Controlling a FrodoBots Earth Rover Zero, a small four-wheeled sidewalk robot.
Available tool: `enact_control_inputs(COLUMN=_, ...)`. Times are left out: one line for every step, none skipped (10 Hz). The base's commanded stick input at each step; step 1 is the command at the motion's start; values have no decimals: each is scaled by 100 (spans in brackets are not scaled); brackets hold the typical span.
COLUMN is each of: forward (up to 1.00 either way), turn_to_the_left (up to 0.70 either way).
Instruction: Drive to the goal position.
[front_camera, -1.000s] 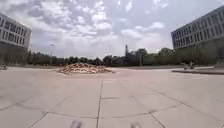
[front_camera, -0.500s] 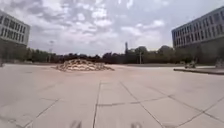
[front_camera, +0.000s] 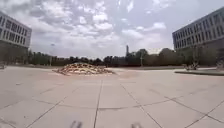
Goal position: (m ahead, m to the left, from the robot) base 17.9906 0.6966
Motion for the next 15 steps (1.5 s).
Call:
enact_control_inputs(forward=8, turn_to_the_left=2)
enact_control_inputs(forward=8, turn_to_the_left=2)
enact_control_inputs(forward=7, turn_to_the_left=2)
enact_control_inputs(forward=8, turn_to_the_left=2)
enact_control_inputs(forward=7, turn_to_the_left=2)
enact_control_inputs(forward=8, turn_to_the_left=2)
enact_control_inputs(forward=8, turn_to_the_left=2)
enact_control_inputs(forward=7, turn_to_the_left=2)
enact_control_inputs(forward=8, turn_to_the_left=2)
enact_control_inputs(forward=7, turn_to_the_left=2)
enact_control_inputs(forward=8, turn_to_the_left=2)
enact_control_inputs(forward=7, turn_to_the_left=2)
enact_control_inputs(forward=8, turn_to_the_left=2)
enact_control_inputs(forward=8, turn_to_the_left=2)
enact_control_inputs(forward=8, turn_to_the_left=2)
